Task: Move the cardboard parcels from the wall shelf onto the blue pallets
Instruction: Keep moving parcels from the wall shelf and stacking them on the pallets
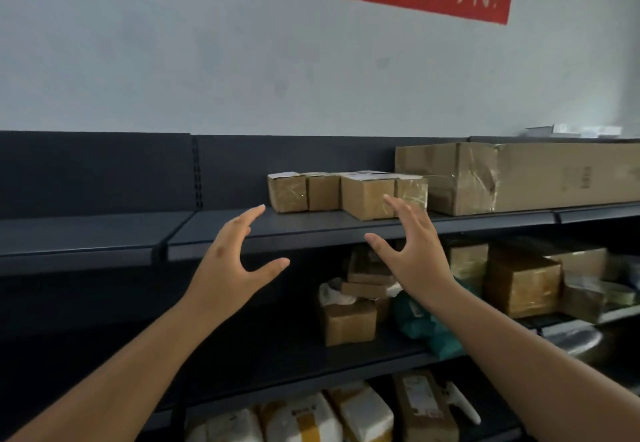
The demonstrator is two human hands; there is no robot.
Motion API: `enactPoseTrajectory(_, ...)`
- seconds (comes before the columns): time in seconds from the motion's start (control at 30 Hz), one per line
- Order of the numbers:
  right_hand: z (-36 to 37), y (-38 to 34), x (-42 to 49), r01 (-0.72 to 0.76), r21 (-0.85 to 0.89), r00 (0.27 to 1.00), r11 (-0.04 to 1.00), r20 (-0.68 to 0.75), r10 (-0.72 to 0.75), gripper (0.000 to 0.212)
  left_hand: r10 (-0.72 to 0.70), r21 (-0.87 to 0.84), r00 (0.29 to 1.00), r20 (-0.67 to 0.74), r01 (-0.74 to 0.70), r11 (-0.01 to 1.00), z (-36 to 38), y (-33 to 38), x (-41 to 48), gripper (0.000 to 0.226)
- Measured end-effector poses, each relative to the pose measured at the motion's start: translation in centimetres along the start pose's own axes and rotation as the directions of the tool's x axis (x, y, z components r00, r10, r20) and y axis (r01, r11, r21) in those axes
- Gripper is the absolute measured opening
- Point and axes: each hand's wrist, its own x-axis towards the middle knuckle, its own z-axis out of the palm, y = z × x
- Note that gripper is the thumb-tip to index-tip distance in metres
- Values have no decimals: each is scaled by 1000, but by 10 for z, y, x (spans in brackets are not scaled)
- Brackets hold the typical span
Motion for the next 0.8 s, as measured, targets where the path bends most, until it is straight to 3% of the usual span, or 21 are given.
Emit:
enactPoseTrajectory(0.3,-41,102,39,-28,-19,1000,999,4,28,67,-23,-30,1000,3,23,999,107,34,53,83)
enactPoseTrajectory(0.6,-32,156,84,-68,37,997,997,32,66,72,-20,36,999,-38,22,999,160,40,109,85)
enactPoseTrajectory(0.8,-14,171,127,-98,78,993,992,70,92,80,-82,72,990,117,74,995,179,27,152,101)
